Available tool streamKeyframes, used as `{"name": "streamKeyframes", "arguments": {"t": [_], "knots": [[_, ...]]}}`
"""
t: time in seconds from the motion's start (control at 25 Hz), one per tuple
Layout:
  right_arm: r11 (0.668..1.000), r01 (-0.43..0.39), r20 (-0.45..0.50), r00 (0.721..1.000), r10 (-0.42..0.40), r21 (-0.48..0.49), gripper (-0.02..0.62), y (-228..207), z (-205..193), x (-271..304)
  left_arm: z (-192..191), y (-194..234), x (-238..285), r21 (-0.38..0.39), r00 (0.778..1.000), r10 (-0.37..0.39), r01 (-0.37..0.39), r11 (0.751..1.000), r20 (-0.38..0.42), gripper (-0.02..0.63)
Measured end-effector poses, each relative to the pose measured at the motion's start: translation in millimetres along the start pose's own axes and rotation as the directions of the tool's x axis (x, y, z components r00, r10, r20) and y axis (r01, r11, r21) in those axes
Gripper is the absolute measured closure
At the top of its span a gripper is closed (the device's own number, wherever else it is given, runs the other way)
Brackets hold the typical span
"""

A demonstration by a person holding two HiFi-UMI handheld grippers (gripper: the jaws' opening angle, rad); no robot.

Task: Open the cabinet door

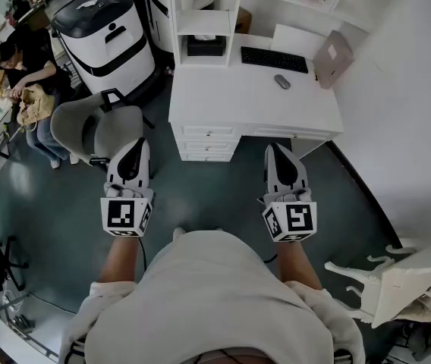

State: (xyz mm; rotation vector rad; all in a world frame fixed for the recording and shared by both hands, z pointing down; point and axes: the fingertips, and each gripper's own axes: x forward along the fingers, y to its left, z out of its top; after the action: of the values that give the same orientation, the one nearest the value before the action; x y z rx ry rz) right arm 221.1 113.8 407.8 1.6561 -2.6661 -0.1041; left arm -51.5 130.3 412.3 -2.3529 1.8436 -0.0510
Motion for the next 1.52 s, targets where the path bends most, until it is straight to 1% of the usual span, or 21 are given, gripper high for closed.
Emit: {"name": "streamKeyframes", "arguments": {"t": [0.16, 0.32, 0.6, 0.92, 1.04, 1.16, 1.36, 1.52], "knots": [[1.0, -0.004, -0.004, 1.0, 0.004, 0.0, 0.592, -3, -1, -6, 1, -9, -1, -0.007, 1.0, -0.002, 0.002, 1.0, -0.004, 0.607], [1.0, -0.01, 0.0, 1.0, 0.01, 0.021, 0.592, -7, -3, -8, 1, -13, 0, -0.014, 1.0, 0.002, -0.002, 1.0, -0.006, 0.607], [0.998, -0.039, -0.013, 0.999, 0.04, 0.038, 0.591, -20, -15, -6, -5, -18, 5, -0.023, 0.999, 0.034, -0.034, 0.999, -0.024, 0.607], [0.995, -0.086, -0.046, 0.995, 0.088, 0.041, 0.591, -20, -31, 22, -18, -6, 20, -0.027, 0.997, 0.069, -0.07, 0.997, -0.045, 0.607], [0.996, -0.085, -0.054, 0.995, 0.086, 0.029, 0.591, -23, -34, 46, -26, 8, 40, -0.037, 0.997, 0.069, -0.07, 0.997, -0.04, 0.607], [0.998, -0.067, -0.056, 0.996, 0.068, 0.017, 0.591, -29, -35, 70, -36, 23, 67, -0.056, 0.997, 0.062, -0.064, 0.996, -0.035, 0.607], [1.0, -0.028, -0.052, 0.998, 0.028, -0.002, 0.591, -41, -32, 122, -45, 49, 120, -0.066, 0.999, 0.027, -0.028, 0.997, -0.018, 0.607], [1.0, -0.002, -0.051, 0.999, 0.001, -0.01, 0.591, -46, -26, 171, -50, 75, 164, -0.077, 1.0, -0.007, 0.005, 0.997, -0.023, 0.607]]}}
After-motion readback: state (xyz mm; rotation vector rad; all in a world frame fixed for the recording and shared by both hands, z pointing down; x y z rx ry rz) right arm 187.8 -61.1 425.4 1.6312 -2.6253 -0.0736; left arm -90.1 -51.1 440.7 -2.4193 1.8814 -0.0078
